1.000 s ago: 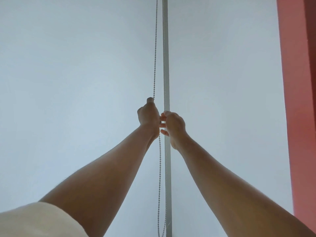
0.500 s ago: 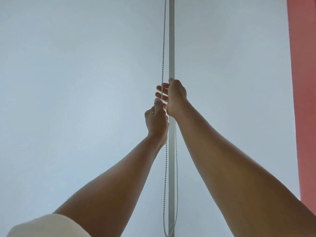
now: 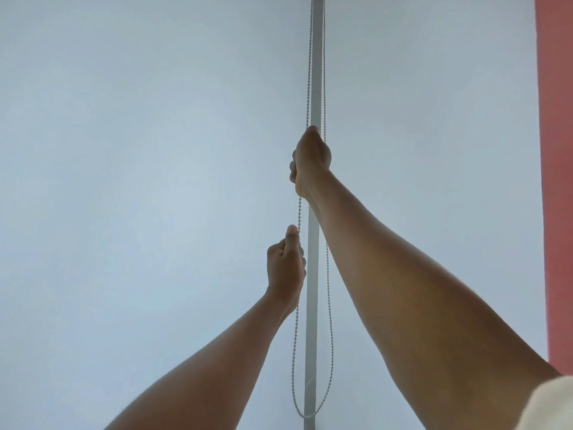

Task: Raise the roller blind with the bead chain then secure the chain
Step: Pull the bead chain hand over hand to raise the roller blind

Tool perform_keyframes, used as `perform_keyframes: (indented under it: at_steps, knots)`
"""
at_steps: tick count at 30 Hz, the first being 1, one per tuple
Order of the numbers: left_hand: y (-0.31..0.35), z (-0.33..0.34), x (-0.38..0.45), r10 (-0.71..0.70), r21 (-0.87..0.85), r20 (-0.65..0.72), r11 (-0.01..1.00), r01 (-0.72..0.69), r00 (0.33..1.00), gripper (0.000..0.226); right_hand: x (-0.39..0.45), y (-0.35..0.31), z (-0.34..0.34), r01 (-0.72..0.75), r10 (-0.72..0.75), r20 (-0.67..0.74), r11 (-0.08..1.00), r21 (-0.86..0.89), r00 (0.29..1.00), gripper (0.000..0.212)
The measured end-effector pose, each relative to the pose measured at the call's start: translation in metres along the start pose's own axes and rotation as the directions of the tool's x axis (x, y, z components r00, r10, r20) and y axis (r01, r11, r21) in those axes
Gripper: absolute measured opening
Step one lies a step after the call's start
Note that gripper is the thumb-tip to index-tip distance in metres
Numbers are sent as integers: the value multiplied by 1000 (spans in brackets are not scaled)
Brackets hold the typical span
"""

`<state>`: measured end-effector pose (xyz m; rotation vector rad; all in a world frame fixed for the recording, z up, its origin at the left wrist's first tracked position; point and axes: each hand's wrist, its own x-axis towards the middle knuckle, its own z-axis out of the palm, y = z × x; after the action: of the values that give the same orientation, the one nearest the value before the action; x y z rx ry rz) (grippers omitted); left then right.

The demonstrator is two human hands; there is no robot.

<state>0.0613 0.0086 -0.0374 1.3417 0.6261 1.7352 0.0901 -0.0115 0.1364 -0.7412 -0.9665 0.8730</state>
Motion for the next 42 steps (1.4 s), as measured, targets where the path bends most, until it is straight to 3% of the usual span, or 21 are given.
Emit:
perform_keyframes:
  at_steps: [7,12,15,20,25,28,31,35,42]
  knots:
    - [16,-4,25,-165,204,184,971,127,969,53,9,11,-8,294,-290,-63,953,71,955,47]
    - [35,-5,51,-236,274,69,939,209,969,47,5,41,-2,391,-393,-58,919,-43,918,60]
    - [52,-9,64,-185,219,58,961,168,981,38,0,79,-16,378,-380,-35,924,-67,924,61]
    - [88,-8,79,-138,153,125,981,118,983,61,-6,131,-38,335,-333,42,942,-29,942,52]
    - [120,17,84,-66,189,158,981,36,985,51,-24,168,-42,232,-229,66,972,-48,971,51]
    - [122,27,86,-8,246,-4,969,8,1000,40,-31,167,-42,213,-208,117,977,-28,971,51]
    - [111,27,87,140,175,-88,977,-123,986,43,-31,163,-43,185,-186,174,983,24,967,50]
    - [103,23,85,310,130,-65,945,-300,948,48,-20,159,-48,166,-155,246,986,-24,957,55]
    - [49,3,62,348,241,-45,913,-328,936,59,4,129,-54,45,-38,200,999,-29,979,55]
